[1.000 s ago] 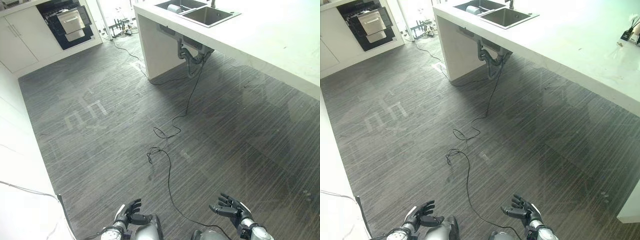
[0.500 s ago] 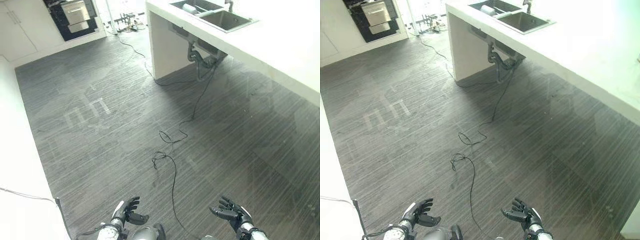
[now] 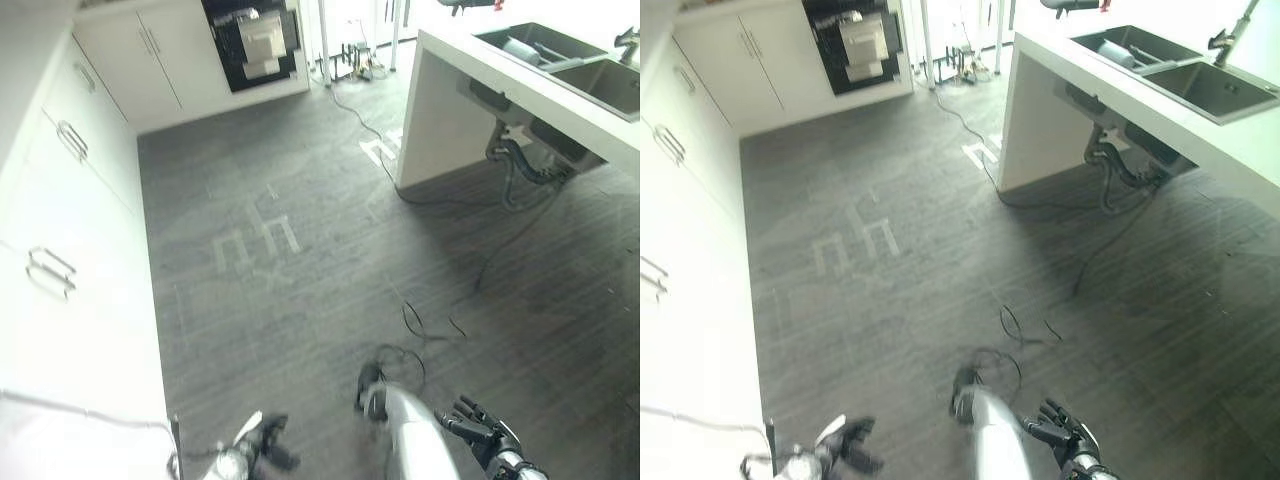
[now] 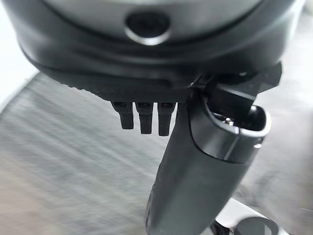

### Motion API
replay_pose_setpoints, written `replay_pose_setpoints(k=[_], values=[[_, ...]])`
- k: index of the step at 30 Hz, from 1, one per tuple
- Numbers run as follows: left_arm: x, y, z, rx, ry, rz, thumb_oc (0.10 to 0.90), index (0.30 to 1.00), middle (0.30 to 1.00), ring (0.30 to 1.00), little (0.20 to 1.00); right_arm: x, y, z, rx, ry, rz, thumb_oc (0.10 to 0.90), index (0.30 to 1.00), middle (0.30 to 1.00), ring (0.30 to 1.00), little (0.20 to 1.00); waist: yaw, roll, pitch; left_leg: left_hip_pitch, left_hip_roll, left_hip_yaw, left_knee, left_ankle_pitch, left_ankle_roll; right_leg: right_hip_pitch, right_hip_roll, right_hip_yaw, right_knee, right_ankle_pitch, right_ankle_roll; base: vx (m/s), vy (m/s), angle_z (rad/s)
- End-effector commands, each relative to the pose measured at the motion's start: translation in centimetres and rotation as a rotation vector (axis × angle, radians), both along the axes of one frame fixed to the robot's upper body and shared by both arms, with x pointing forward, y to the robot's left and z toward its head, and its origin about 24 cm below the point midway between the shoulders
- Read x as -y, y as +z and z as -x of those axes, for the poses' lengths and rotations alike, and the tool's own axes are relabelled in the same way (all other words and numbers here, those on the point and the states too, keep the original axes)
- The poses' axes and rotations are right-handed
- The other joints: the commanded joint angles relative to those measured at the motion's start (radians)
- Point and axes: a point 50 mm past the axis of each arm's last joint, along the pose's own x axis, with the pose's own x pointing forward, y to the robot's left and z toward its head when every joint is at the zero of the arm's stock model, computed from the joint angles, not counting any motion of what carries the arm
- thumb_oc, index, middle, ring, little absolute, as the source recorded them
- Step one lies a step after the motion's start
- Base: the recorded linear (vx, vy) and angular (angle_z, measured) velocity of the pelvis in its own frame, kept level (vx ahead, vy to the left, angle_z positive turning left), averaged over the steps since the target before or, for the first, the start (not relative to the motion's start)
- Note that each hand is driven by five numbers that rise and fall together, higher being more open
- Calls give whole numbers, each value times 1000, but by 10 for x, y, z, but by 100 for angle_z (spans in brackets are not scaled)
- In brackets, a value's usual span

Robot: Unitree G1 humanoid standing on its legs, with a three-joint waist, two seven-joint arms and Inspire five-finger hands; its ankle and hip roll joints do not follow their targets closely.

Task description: Place the dishes in the dishwasher.

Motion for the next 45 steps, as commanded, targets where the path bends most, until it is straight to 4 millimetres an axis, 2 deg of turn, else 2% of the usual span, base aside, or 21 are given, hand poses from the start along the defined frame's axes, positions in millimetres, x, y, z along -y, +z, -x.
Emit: replay_pose_setpoints(k=[1,4,5,6,12,13,14,15,16,17,18,21,23,26,29,32,34,36,40,42,45], values=[[-26,23,-52,192,2,-54,800,900,900,900,900,-12,12,-32,145,44,-13,800,900,900,900,900,-9,-60,-22,-143,133,-29,-55,-105,128,80,-153,159,-159,58,396,179,-76,-18],[-26,23,-52,192,2,-54,800,900,900,900,900,-12,12,-32,145,44,-13,800,900,900,900,900,-9,-60,-22,-143,133,-29,-55,-105,128,80,-153,159,-159,58,396,80,-34,-24],[-24,21,-47,186,23,-37,800,900,900,900,900,-9,14,-31,145,69,8,800,900,900,900,900,4,-60,-37,-113,147,-22,-55,83,75,116,-134,167,-159,17,366,757,-379,-35],[-21,20,-45,203,68,-11,800,900,900,900,900,2,22,-36,163,126,63,800,900,900,900,900,46,-87,-17,-330,184,-70,445,241,35,221,-107,201,-159,-65,287,750,-379,-29],[-20,20,-45,203,68,-10,800,900,900,900,900,3,22,-36,163,126,64,800,900,900,900,900,40,-76,-22,-349,196,-78,468,230,33,216,-98,192,-159,-65,285,90,-51,-79],[-21,21,-46,203,68,-7,800,900,900,900,900,4,22,-37,164,127,69,800,900,900,900,900,45,-79,-17,-376,203,-81,510,232,37,226,-98,194,-159,-72,278,166,-91,-30],[-21,22,-48,205,53,-3,800,900,900,900,900,7,25,-40,174,118,80,800,900,900,900,900,62,-88,3,-474,216,-82,583,223,56,263,-95,197,-159,-91,267,433,-69,-5],[-22,24,-51,212,31,-5,800,900,900,900,900,8,30,-49,203,113,74,800,900,900,900,900,92,-90,31,-565,189,-66,436,158,110,315,-73,225,-159,-122,273,835,176,6],[-25,22,-46,198,61,-12,800,900,900,900,900,0,31,-57,205,141,71,800,900,900,900,900,117,-79,40,-508,123,-77,-51,152,127,345,-49,278,-159,-148,304,1227,558,15],[-26,18,-33,159,70,-21,800,900,900,900,900,-5,28,-58,189,138,74,800,900,900,900,900,157,-18,60,-685,134,-192,-55,199,87,404,18,351,-159,-186,310,1555,886,-45],[-36,16,-22,137,115,-33,800,900,900,900,900,-16,20,-53,165,130,48,800,900,900,900,900,142,-7,25,-628,107,-170,-55,142,153,468,13,363,-159,-216,327,1225,710,-95],[-42,19,-26,139,91,-51,800,900,900,900,900,-21,15,-46,146,144,50,800,900,900,900,900,112,11,9,-561,100,-168,-55,84,195,517,29,325,-159,-97,335,516,244,-267],[-47,21,-29,129,60,-61,800,900,900,900,900,-26,13,-46,154,126,40,800,900,900,900,900,97,16,9,-525,84,-165,-55,55,229,441,25,300,26,-29,355,314,143,-187],[-49,23,-31,128,65,-66,800,900,900,900,900,-32,13,-50,153,167,44,800,900,900,900,900,84,30,20,-488,84,-149,-55,17,244,299,24,262,225,12,383,192,96,-86],[-45,22,-34,131,79,-52,800,900,900,900,900,-33,15,-54,158,165,54,800,900,900,900,900,77,43,34,-455,99,-150,-55,-13,237,214,-19,218,129,-18,380,198,-102,-70],[-44,19,-28,100,74,-67,800,900,900,900,900,-28,15,-52,166,155,48,800,900,900,900,900,66,20,41,-421,108,-138,-55,-46,223,194,-97,193,-127,64,388,264,-285,-69],[-43,16,-21,79,87,-70,800,900,900,900,900,-27,14,-50,158,146,42,800,900,900,900,900,58,-3,40,-388,109,-119,-55,-88,217,112,-180,204,-159,109,415,300,-352,-52],[-42,15,-16,81,101,-67,800,900,900,900,900,-26,13,-48,145,140,40,800,900,900,900,900,52,-14,38,-375,130,-99,-55,-98,202,122,-177,214,-159,52,418,342,-440,-2],[-36,13,-15,88,150,-43,800,900,900,900,900,-20,13,-42,127,154,77,800,900,900,900,900,53,-41,28,-320,179,-81,-55,-76,154,194,-132,229,-159,-43,375,321,-374,1],[-33,13,-16,96,151,-38,800,900,900,900,900,-14,15,-43,121,135,97,800,900,900,900,900,70,-77,28,-295,182,-69,-53,18,136,227,-132,256,-159,-69,347,288,-318,-14],[-33,16,-23,131,168,-25,800,900,900,900,900,0,20,-42,124,130,131,800,900,900,900,900,100,-87,65,-492,211,-87,297,88,134,299,-100,264,-159,-107,292,248,-262,-8]])
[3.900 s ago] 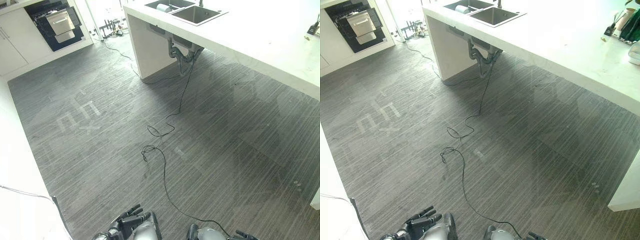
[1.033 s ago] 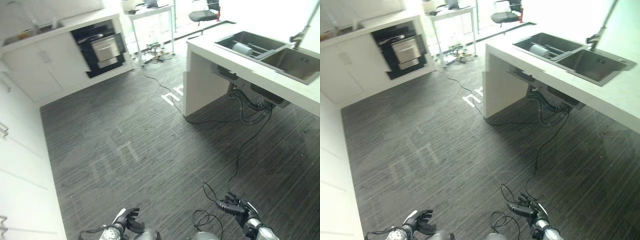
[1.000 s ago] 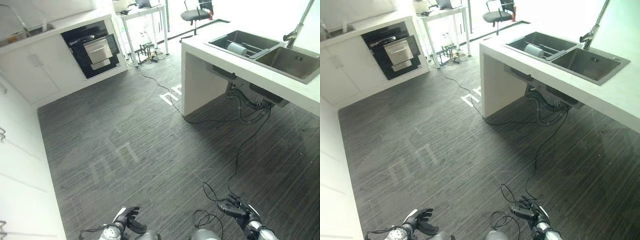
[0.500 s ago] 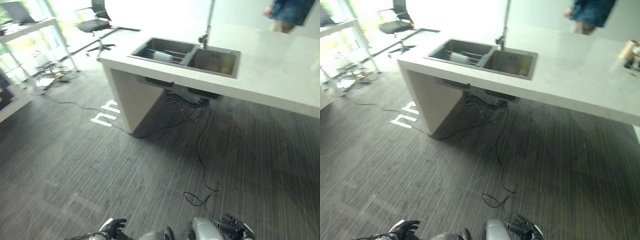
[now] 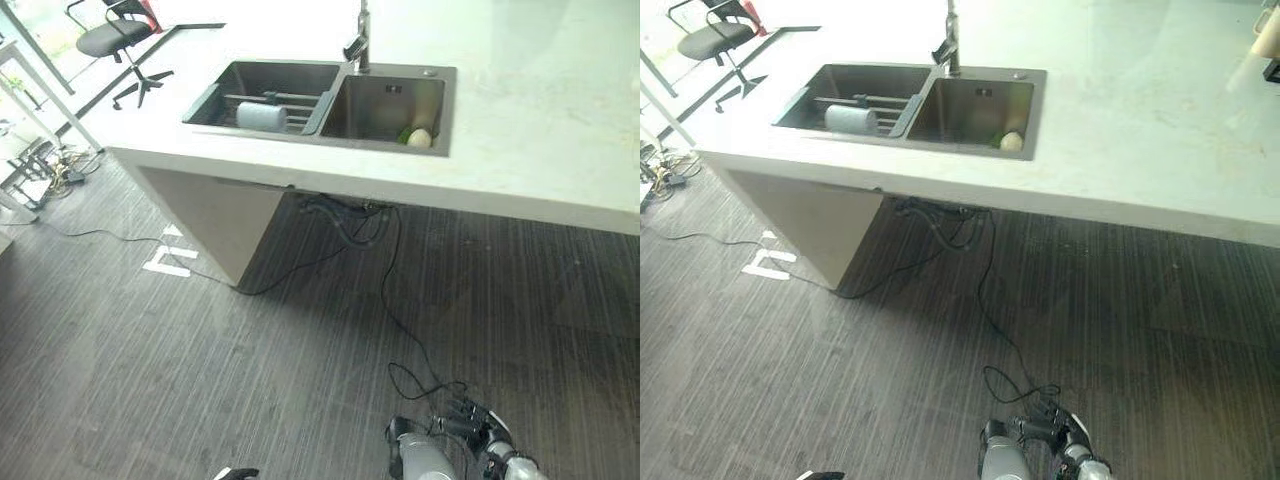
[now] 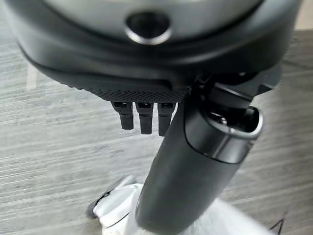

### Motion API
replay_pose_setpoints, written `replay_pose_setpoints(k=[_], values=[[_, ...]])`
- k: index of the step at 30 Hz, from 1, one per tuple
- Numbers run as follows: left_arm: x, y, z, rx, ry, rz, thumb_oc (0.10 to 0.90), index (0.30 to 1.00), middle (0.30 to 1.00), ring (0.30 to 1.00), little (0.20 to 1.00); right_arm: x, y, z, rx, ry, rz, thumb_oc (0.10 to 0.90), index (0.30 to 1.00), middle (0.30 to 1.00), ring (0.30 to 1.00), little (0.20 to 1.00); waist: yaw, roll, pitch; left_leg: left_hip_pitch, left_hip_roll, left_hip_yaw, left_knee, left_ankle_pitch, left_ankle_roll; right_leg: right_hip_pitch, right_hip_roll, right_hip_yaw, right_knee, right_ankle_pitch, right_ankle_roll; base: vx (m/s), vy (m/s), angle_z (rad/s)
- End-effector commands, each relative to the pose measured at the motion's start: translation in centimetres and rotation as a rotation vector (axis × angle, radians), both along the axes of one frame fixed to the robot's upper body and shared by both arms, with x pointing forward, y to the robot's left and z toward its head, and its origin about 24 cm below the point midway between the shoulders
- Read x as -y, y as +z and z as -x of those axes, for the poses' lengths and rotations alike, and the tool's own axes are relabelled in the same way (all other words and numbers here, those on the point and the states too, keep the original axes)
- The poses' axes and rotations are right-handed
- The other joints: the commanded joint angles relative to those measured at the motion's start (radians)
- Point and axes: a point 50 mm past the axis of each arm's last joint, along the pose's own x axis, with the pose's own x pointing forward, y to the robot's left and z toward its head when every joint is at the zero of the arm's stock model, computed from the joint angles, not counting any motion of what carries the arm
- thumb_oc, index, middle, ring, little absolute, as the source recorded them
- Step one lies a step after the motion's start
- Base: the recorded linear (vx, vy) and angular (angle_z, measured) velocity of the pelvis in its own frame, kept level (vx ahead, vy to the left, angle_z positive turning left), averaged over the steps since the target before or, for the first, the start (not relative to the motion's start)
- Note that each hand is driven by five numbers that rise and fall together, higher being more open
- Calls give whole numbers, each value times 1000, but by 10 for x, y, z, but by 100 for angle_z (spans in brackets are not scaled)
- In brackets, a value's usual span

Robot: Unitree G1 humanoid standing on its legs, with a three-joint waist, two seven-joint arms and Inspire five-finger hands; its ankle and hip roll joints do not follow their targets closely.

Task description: Place the dishes in the dishwasher.

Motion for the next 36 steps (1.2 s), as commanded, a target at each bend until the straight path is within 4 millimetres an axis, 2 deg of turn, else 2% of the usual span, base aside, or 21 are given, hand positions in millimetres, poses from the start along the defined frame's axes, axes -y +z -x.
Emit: replay_pose_setpoints(k=[1,2,3,4,6,8,10,12,15,17,18,19,20,21,22,23,24,25,27,31,36], values=[[12,9,-41,144,-23,65,800,900,900,900,900,21,11,-1,56,-13,55,800,900,900,900,900,41,-17,24,-233,-146,77,96,-257,152,70,-40,30,34,-92,102,301,-88,18],[10,10,-40,143,-14,62,800,900,900,900,900,23,11,0,53,-15,54,800,900,900,900,900,51,-15,27,-230,-174,74,33,-260,158,80,-32,33,34,-101,105,348,12,3],[7,10,-40,138,-5,56,800,900,900,900,900,23,11,0,48,-13,52,800,900,900,900,900,56,-15,23,-213,-179,89,-99,-244,156,85,-26,30,34,-112,110,401,94,-17],[7,9,-38,128,7,52,800,900,900,900,900,22,9,0,37,-17,49,800,900,900,900,900,60,-4,26,-217,-163,106,-236,-219,140,109,-12,22,34,-134,118,376,149,-36],[10,7,-35,114,23,55,800,900,900,900,900,19,7,2,23,-23,48,800,900,900,900,900,71,26,20,-317,-118,70,-236,-182,109,129,25,28,34,-161,118,345,180,-38],[12,4,-30,96,35,53,800,900,900,900,900,18,4,6,3,-20,50,800,900,900,900,900,83,41,15,-388,-77,33,-236,-137,88,151,46,43,34,-184,116,360,194,-26],[11,3,-26,79,63,49,800,900,900,900,900,17,1,10,-17,-13,57,800,900,900,900,900,83,40,9,-406,-37,35,-236,-119,87,173,45,51,34,-201,118,386,248,-49],[9,3,-26,71,71,47,800,900,900,900,900,18,0,15,-33,-20,65,800,900,900,900,900,72,30,-2,-380,-19,75,-236,-128,98,199,27,49,34,-214,127,382,300,-45],[8,4,-30,81,70,45,800,900,900,900,900,21,-1,18,-41,-48,73,800,900,900,900,900,66,26,-9,-345,-27,86,-236,-161,105,223,6,38,34,-223,139,349,342,-34],[4,7,-35,94,63,23,800,900,900,900,900,25,-3,25,-60,-106,54,800,900,900,900,900,60,11,-9,-298,-85,91,-236,-193,132,268,-26,27,34,-202,145,511,532,0],[-1,12,-45,134,54,11,800,900,900,900,900,23,-5,29,-65,-96,45,800,900,900,900,900,48,21,-17,-264,-128,76,-236,-226,172,284,-33,25,34,-101,166,444,564,44],[-5,14,-49,157,57,3,800,900,900,900,900,21,-5,29,-62,-84,52,800,900,900,900,900,42,29,-19,-255,-145,68,-236,-239,190,271,-30,29,64,-69,171,349,486,63],[-6,15,-50,164,60,0,800,900,900,900,900,20,-5,29,-60,-84,52,800,900,900,900,900,41,30,-21,-254,-153,66,-236,-245,198,263,-28,31,83,-64,173,235,342,73],[-14,19,-53,184,60,-24,800,900,900,900,900,17,-7,31,-55,-112,27,800,900,900,900,900,39,34,-28,-245,-181,62,-236,-270,227,210,-16,25,188,-22,187,152,242,73],[-15,20,-53,188,61,-32,800,900,900,900,900,17,-6,29,-52,-114,21,800,900,900,900,900,43,38,-30,-241,-183,65,-236,-278,232,178,-22,16,224,-5,186,71,275,55],[-17,23,-60,216,81,-39,800,900,900,900,900,16,-2,18,-33,-82,28,800,900,900,900,900,21,55,-11,-221,-187,50,-236,-300,229,43,23,8,147,-27,172,-65,143,-6],[-18,23,-56,228,98,-36,800,900,900,900,900,16,-4,21,-40,-60,38,800,900,900,900,900,21,59,-4,-205,-181,62,-236,-324,223,-38,1,-61,101,22,185,-53,36,-19],[-18,21,-52,218,117,-41,800,900,900,900,900,15,-5,22,-64,-72,35,800,900,900,900,900,41,57,-2,-199,-161,76,-236,-322,207,17,-7,-97,34,-26,176,-23,-98,-12],[-11,16,-47,191,123,-21,800,900,900,900,900,19,-7,25,-103,-105,44,800,900,900,900,900,59,39,-15,-216,-154,94,-236,-307,186,17,-33,-105,34,-62,180,-60,-112,-1],[-2,12,-43,169,129,-5,800,900,900,900,900,25,-10,35,-147,-150,56,800,900,900,900,900,51,29,-27,-244,-151,103,-236,-306,171,0,-31,-57,34,-88,180,-83,-30,31],[0,9,-35,161,145,4,800,900,900,900,900,26,-15,52,-199,-171,63,800,900,900,900,900,45,24,-42,-231,-147,120,-236,-323,167,7,-47,-59,34,-100,185,-50,-58,-49]])
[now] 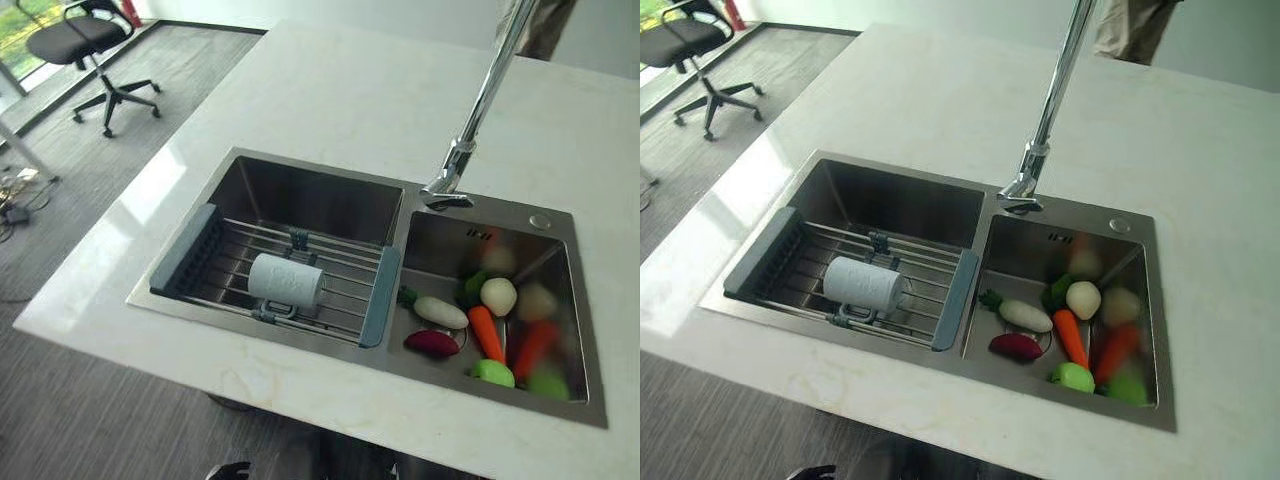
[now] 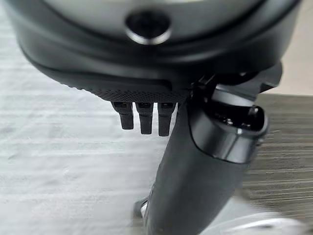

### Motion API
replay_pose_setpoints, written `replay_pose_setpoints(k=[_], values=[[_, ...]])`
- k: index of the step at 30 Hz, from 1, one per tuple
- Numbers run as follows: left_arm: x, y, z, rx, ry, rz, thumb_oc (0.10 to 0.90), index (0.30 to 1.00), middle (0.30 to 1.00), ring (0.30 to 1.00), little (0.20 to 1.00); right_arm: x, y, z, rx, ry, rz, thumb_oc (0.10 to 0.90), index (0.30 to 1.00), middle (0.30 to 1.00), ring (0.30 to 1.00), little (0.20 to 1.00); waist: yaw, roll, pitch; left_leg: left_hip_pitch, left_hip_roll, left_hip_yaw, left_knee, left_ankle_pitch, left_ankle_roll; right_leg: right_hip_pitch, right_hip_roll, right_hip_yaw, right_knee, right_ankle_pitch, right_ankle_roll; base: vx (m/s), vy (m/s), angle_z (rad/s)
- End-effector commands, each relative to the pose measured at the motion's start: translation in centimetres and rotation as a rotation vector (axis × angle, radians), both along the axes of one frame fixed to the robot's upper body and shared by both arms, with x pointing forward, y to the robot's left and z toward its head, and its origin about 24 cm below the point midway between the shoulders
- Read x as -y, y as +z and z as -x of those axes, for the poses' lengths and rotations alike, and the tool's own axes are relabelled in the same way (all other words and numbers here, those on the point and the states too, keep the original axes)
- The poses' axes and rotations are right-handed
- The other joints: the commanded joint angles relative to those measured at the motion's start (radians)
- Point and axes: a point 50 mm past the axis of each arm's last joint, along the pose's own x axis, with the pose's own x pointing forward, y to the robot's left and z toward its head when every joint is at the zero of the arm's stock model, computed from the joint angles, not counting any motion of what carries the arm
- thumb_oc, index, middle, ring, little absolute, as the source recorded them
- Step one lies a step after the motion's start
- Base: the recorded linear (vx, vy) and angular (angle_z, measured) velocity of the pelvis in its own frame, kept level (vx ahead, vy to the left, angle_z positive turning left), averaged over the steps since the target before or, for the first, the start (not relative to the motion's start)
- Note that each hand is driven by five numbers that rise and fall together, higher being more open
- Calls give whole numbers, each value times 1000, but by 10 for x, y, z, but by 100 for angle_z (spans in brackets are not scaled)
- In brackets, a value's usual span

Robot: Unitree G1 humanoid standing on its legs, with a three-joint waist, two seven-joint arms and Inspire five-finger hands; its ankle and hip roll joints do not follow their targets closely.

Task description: Place the dishes in the dishwasher.

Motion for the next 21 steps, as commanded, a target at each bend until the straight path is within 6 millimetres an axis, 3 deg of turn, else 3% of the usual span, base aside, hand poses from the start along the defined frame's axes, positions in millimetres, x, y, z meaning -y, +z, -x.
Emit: replay_pose_setpoints(k=[1,10,14,15,17,18,21], values=[[-10,8,-21,85,19,-26,800,900,900,900,900,24,10,-3,36,-22,72,800,900,900,900,900,-25,7,-23,42,-11,-3,-87,-61,-55,203,-25,7,-117,-126,97,-12,-56,-32],[-11,8,-19,56,-8,-24,800,900,900,900,900,23,8,5,27,-23,59,800,900,900,900,900,-67,13,-47,71,-12,3,-87,-71,-62,220,21,65,-117,-159,72,-8,-11,2],[-6,5,-14,51,9,0,800,900,900,900,900,28,10,4,8,-13,105,800,900,900,900,900,-23,-36,-17,101,-97,-155,-87,-24,-53,245,11,152,-117,-148,43,58,148,-7],[-6,5,-14,56,80,40,800,900,900,900,900,39,16,-5,32,-49,115,800,900,900,900,900,-18,-1,3,73,-22,-159,-87,-34,-62,252,30,117,-117,-144,45,-21,419,-65],[-8,5,-15,43,137,71,800,900,900,900,900,41,18,-7,67,-110,95,800,900,900,900,900,-37,18,7,61,23,-126,-87,-33,-81,257,-2,66,-117,-138,60,-23,416,-34],[-10,5,-13,54,155,72,800,900,900,900,900,39,17,-6,77,-125,75,800,900,900,900,900,-46,23,6,61,27,-128,-87,-55,-78,244,-40,47,-117,-121,83,-4,288,27],[-16,4,-2,60,298,68,800,900,900,900,900,36,13,1,56,-134,64,800,900,900,900,900,-49,30,-1,67,18,-116,-87,-77,-73,237,-71,28,-117,-111,102,14,155,6]])
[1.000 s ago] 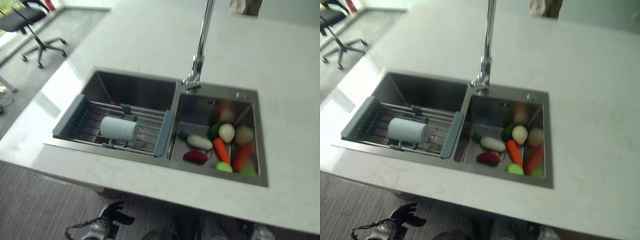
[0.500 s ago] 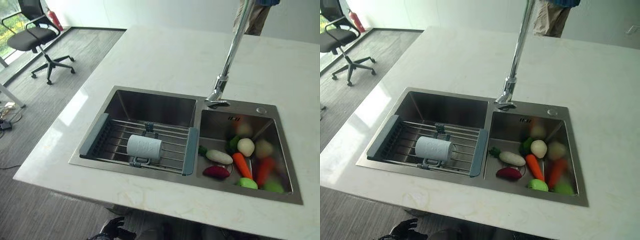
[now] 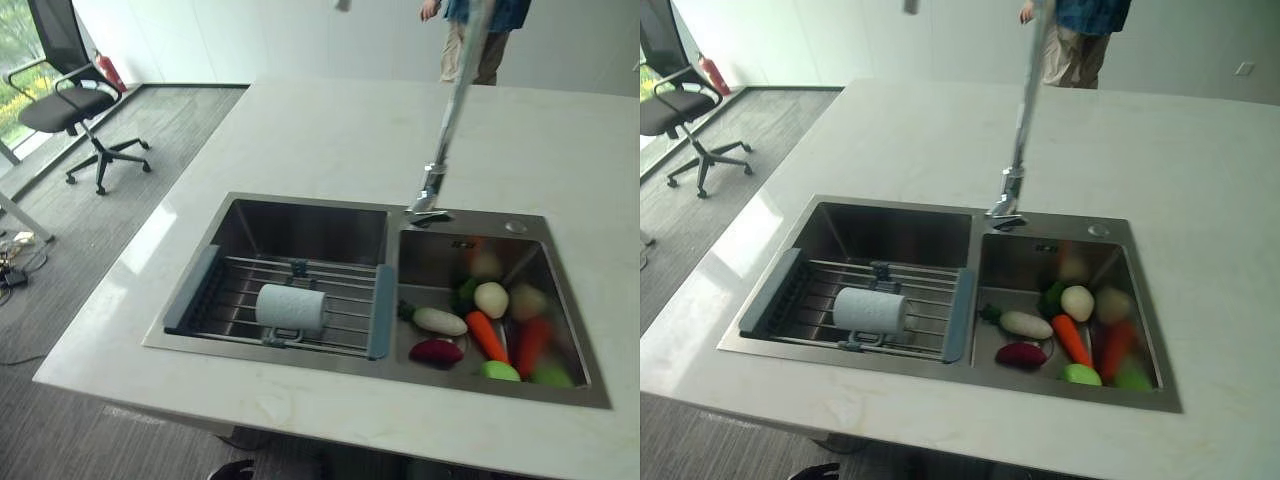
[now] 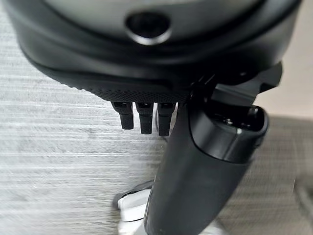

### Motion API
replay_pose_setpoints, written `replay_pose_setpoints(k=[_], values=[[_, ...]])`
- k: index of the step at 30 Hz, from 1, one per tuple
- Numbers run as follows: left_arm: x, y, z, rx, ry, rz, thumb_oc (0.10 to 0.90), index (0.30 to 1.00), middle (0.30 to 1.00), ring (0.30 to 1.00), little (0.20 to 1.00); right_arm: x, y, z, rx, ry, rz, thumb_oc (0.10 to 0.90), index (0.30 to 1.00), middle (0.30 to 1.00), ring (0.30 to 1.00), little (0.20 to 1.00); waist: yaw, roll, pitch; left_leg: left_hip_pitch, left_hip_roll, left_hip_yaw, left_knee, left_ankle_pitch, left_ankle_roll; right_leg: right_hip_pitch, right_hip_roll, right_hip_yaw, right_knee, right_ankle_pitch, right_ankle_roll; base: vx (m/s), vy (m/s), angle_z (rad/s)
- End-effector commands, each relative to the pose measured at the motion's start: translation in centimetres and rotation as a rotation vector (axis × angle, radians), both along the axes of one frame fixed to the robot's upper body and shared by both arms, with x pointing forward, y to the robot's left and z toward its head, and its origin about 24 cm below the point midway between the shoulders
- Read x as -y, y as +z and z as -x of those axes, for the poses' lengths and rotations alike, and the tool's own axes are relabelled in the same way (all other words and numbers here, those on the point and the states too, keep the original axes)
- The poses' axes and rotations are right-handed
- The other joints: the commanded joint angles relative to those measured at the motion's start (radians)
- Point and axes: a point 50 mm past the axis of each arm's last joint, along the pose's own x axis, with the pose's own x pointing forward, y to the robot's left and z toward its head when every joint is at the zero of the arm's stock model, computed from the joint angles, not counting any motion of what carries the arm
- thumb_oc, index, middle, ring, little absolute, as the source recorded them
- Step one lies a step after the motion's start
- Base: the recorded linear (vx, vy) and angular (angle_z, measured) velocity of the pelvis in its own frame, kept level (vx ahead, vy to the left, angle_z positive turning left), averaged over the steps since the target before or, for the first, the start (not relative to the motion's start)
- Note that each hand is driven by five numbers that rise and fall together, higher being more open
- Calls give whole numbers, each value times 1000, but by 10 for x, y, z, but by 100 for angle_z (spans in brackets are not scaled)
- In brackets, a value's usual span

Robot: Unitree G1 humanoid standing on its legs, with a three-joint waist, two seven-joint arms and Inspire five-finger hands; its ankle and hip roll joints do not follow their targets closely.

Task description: Place the dishes in the dishwasher.

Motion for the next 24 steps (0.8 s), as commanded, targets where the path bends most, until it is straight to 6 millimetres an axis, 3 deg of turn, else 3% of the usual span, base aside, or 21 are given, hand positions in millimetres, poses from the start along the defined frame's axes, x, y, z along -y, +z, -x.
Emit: replay_pose_setpoints(k=[1,3,14,18,20,21,24], values=[[-23,6,3,81,285,-23,800,900,900,900,900,8,8,-14,77,-2,21,800,900,900,900,900,-5,34,24,70,22,-19,-79,-110,-56,47,3,-20,43,-81,93,63,70,-30],[-45,11,20,114,505,-83,800,900,900,900,900,4,5,-9,74,3,18,800,900,900,900,900,6,30,15,71,27,9,-79,-110,-49,48,-9,-22,43,-84,98,60,17,-31],[-100,41,31,381,921,-298,800,900,900,900,900,18,9,-2,58,-17,36,800,900,900,900,900,48,36,-5,66,15,8,-79,-113,-60,54,-43,-48,43,-105,110,22,-11,3],[-126,57,45,435,1089,-421,800,900,900,900,900,20,9,-1,52,-16,37,800,900,900,900,900,62,35,-9,76,14,12,-79,-119,-72,54,-58,-53,43,-114,120,23,-42,5],[-168,99,54,614,1222,-713,800,900,900,900,900,22,10,0,49,-37,36,800,900,900,900,900,73,34,-17,78,14,3,-79,-120,-79,58,-56,-51,43,-121,124,42,-69,-1],[-173,108,54,655,1225,-777,800,900,900,900,900,22,10,-1,48,-38,35,800,900,900,900,900,74,33,-21,70,14,2,-79,-114,-78,51,-56,-51,43,-117,122,0,0,0],[-203,176,29,940,1122,-1091,800,900,900,900,900,18,6,4,7,-36,41,800,900,900,900,900,89,39,-20,71,19,0,-79,-115,-77,57,-56,-57,43,-124,121,-14,-6,2]])
